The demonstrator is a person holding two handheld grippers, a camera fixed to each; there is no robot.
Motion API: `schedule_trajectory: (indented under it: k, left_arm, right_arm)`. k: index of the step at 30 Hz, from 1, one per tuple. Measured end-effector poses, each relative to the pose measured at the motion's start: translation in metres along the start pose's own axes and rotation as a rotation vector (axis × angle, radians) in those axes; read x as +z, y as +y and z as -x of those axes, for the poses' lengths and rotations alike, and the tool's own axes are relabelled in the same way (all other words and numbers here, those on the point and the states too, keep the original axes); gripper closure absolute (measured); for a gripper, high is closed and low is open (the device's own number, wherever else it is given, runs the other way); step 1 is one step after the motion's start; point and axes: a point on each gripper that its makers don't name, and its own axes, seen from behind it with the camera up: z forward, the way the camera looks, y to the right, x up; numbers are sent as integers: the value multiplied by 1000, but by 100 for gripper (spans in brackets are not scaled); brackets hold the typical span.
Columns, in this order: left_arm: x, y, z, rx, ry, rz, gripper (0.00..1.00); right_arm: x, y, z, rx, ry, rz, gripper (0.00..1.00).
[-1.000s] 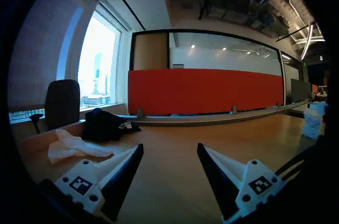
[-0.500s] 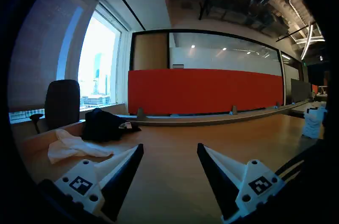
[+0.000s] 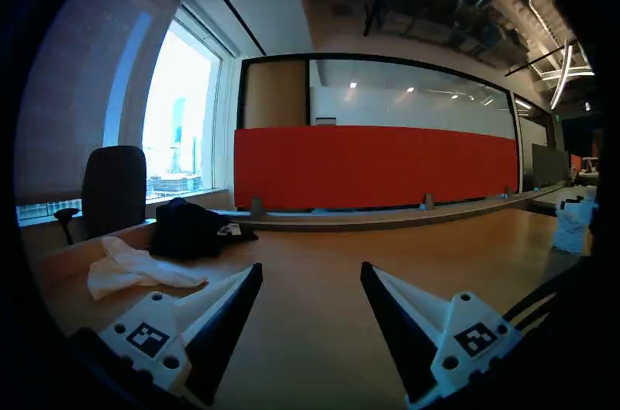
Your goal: Fold towel
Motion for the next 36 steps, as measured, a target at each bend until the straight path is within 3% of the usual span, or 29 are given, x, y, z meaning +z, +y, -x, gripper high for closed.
schedule_trajectory:
  k: [6,18,24,36]
  left_arm:
    - [0,0,0,0,0,0,6]
    - [0,0,0,0,-1,0,4]
    - [0,0,0,1,-1,0,2]
    - [0,0,0,0,-1,0,2]
  right_arm:
    - [-1,-6,2,-39,-2,3,14]
    - [-2,-5,1,-39,-3,8,13]
    - [-1,-4,1,-39,-4,8,0]
    - [-1,-4,0,-40,-4,8,0]
